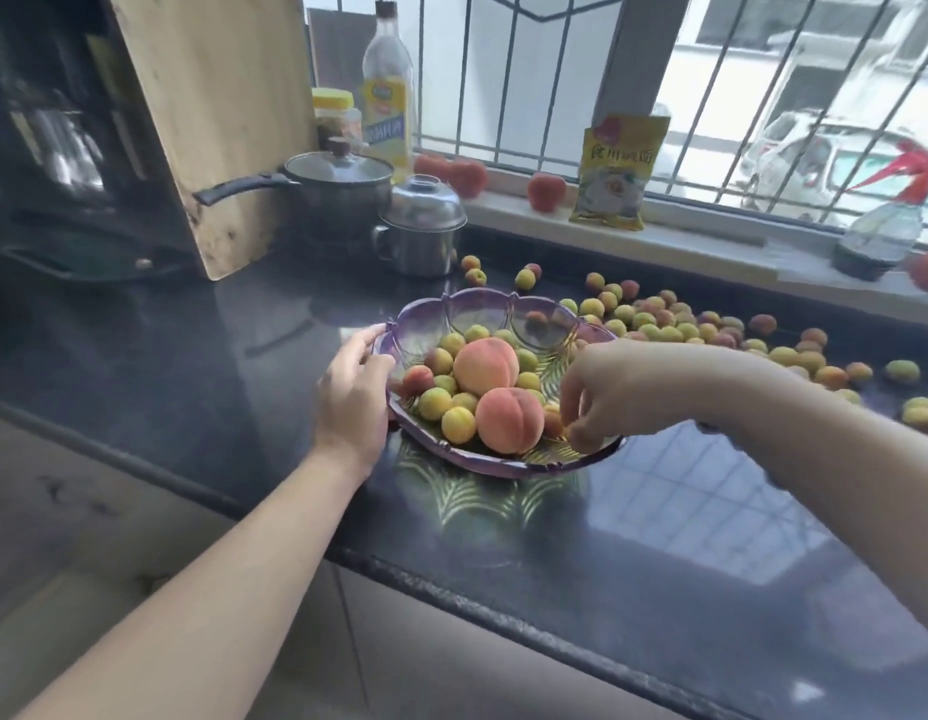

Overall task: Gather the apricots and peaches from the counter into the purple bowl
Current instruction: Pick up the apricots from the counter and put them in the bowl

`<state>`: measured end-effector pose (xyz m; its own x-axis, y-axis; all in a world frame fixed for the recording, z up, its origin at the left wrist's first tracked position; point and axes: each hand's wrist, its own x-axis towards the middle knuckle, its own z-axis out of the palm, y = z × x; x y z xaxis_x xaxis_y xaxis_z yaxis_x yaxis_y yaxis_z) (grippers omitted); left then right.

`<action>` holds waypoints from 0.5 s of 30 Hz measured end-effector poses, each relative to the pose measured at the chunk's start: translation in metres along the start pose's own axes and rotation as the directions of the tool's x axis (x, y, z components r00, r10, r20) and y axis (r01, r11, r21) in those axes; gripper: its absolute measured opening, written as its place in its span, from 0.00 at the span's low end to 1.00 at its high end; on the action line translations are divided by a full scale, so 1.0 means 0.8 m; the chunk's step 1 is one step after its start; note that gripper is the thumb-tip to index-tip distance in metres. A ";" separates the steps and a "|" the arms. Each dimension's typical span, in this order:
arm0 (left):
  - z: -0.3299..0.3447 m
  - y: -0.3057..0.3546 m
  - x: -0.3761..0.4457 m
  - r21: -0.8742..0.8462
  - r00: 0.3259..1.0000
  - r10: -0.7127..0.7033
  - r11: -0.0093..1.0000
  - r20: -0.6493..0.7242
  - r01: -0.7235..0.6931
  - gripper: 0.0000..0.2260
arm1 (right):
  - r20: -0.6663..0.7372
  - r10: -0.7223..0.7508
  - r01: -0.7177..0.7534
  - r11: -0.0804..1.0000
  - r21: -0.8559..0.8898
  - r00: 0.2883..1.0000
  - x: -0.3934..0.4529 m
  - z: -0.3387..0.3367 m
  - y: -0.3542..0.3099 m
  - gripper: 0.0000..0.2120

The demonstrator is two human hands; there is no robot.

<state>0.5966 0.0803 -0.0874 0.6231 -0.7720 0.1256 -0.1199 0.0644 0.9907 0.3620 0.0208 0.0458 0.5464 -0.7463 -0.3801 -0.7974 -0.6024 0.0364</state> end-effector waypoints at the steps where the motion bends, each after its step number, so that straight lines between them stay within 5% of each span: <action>1: 0.000 0.000 0.000 0.001 1.000 0.002 1.000 -0.003 -0.002 0.24 | 0.005 -0.005 0.005 1.000 -0.010 1.000 0.002 0.003 0.000 0.09; 7: 0.000 0.006 -0.003 0.036 0.999 0.037 0.999 0.009 -0.037 0.29 | 0.061 -0.041 0.049 0.991 -0.126 0.997 0.001 0.002 0.001 0.08; 15: 0.001 0.005 -0.004 0.054 0.999 0.051 0.997 -0.001 -0.050 0.25 | -0.075 -0.010 0.007 0.999 -0.047 0.997 0.021 0.021 -0.001 0.12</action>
<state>0.5938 0.0824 -0.0838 0.6169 -0.7672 0.1756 -0.1928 0.0690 0.9788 0.3675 0.0138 0.0240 0.5722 -0.7593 -0.3099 -0.7809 -0.6199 0.0771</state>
